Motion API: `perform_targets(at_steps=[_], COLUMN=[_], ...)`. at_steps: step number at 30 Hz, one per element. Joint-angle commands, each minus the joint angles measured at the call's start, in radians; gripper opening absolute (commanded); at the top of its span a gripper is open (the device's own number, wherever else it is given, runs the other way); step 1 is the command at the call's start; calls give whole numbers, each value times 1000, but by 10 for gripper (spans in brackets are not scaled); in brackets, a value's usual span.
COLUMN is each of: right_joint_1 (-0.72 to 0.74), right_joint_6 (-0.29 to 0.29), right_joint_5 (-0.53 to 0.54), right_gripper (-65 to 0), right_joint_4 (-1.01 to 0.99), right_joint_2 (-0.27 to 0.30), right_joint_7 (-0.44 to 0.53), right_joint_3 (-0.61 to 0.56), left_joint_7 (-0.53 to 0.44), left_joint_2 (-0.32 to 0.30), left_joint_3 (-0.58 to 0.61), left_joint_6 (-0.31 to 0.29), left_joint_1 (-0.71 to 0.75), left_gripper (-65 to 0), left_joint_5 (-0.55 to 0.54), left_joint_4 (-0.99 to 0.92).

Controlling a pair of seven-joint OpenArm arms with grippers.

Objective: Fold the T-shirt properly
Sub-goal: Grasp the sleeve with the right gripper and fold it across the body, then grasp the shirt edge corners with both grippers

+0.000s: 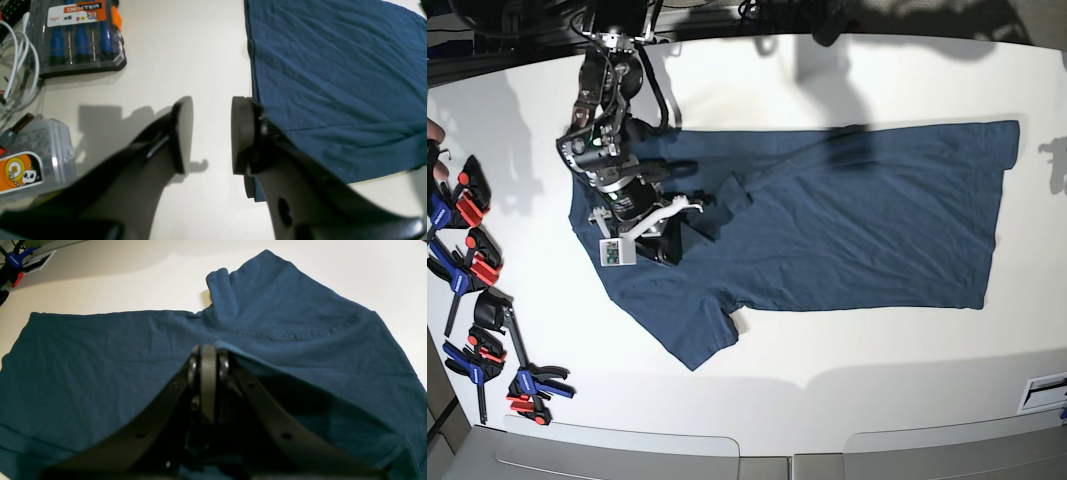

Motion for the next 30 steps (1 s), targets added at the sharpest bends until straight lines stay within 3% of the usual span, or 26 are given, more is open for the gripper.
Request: perform_targets(at_steps=[1, 3, 5, 11, 16, 19, 22, 24, 26, 30], right_joint_1=[18, 18, 18, 38, 57, 56, 48, 48, 48, 16], right_joint_6=[3, 3, 3, 0, 2, 21, 74, 110, 148, 185], right_joint_5=[17, 17, 17, -76, 34, 115, 259, 377, 480, 516], right_gripper=[-626, -490, -397, -383, -384, -406, -557, -650, -650, -650], right_joint_4=[14, 15, 15, 15, 16, 16, 16, 16, 16, 16], right_joint_2=[3, 3, 3, 9, 53, 77, 95, 97, 97, 97], right_joint_7=[26, 26, 23, -11, -125, -238, -360, -441, -495, -499], right_joint_3=[0, 0, 0, 59, 180, 260, 350, 407, 449, 450], left_joint_7=[-26, -26, -26, -18, -13, 35, 79, 84, 83, 82], left_joint_2=[-31, -30, -30, -31, -24, -8, 24, 52, 83, 132], left_joint_3=[-11, -11, -11, -11, -11, -11, -10, -9, -9, -9], left_joint_6=[-3, -3, -3, -3, -2, -3, -22, -36, -36, -36], left_joint_1=[-8, -8, -8, -7, -7, -8, -7, -7, -8, -8], left_gripper=[-475, -475, -475, -475, -475, -475, -477, -531, -636, -650], left_joint_5=[-20, -20, -19, -20, -25, -84, -136, -137, -134, -126], left_joint_4=[14, 14, 14, 14, 14, 14, 14, 14, 14, 14])
